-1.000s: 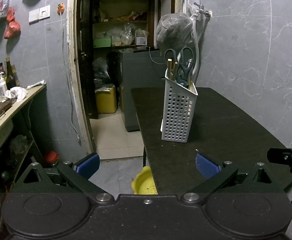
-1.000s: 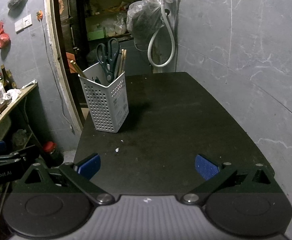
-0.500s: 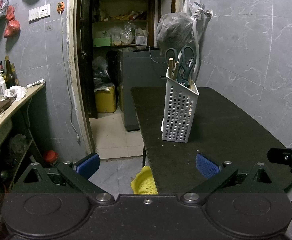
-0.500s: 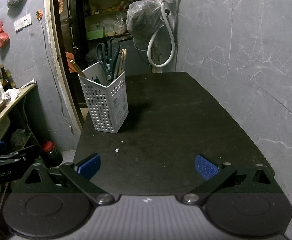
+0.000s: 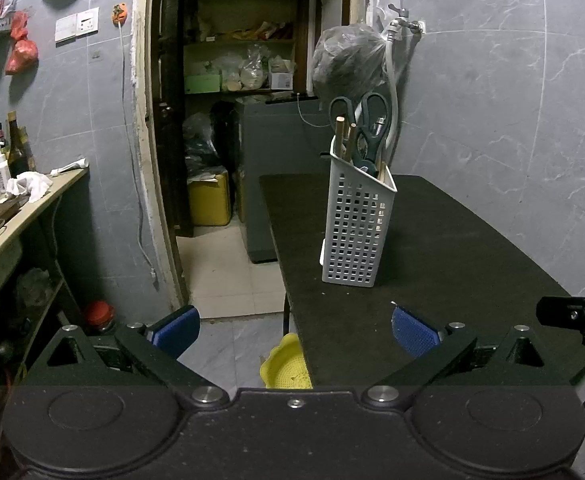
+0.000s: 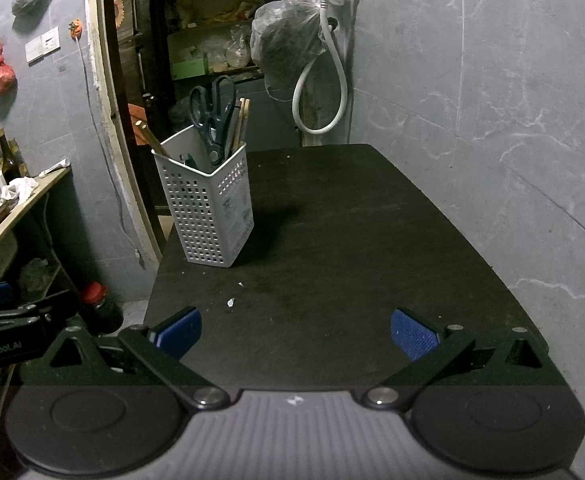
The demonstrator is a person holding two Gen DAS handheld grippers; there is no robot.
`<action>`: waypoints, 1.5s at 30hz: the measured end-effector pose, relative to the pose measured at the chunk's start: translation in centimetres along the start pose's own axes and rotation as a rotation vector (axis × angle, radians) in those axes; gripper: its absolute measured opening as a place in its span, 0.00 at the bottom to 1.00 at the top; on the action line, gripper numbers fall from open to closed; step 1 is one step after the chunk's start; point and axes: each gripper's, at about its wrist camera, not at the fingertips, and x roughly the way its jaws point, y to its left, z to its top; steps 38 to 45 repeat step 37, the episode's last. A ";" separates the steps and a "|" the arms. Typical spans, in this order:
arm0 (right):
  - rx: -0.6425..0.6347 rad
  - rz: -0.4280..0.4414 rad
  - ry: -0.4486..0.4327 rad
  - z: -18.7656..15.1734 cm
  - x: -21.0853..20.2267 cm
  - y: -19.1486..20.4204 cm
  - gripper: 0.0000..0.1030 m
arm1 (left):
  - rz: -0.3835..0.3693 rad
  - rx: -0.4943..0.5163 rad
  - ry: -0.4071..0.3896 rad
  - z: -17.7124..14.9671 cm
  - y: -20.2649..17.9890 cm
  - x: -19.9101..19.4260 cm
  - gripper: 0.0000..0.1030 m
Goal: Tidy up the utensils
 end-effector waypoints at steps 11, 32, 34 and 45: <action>-0.004 0.003 0.001 0.1 0.0 0.0 1.00 | 0.001 -0.006 0.004 0.0 -0.1 0.2 0.99; -0.001 0.008 0.009 0.4 0.4 -0.5 1.00 | -0.048 -0.020 0.022 0.4 -0.3 0.8 0.99; -0.001 0.007 0.009 0.5 0.5 -0.5 1.00 | -0.047 -0.020 0.023 0.4 -0.3 0.8 0.99; 0.000 0.006 0.009 0.4 0.4 -0.4 1.00 | -0.049 -0.020 0.026 0.4 -0.3 0.9 0.99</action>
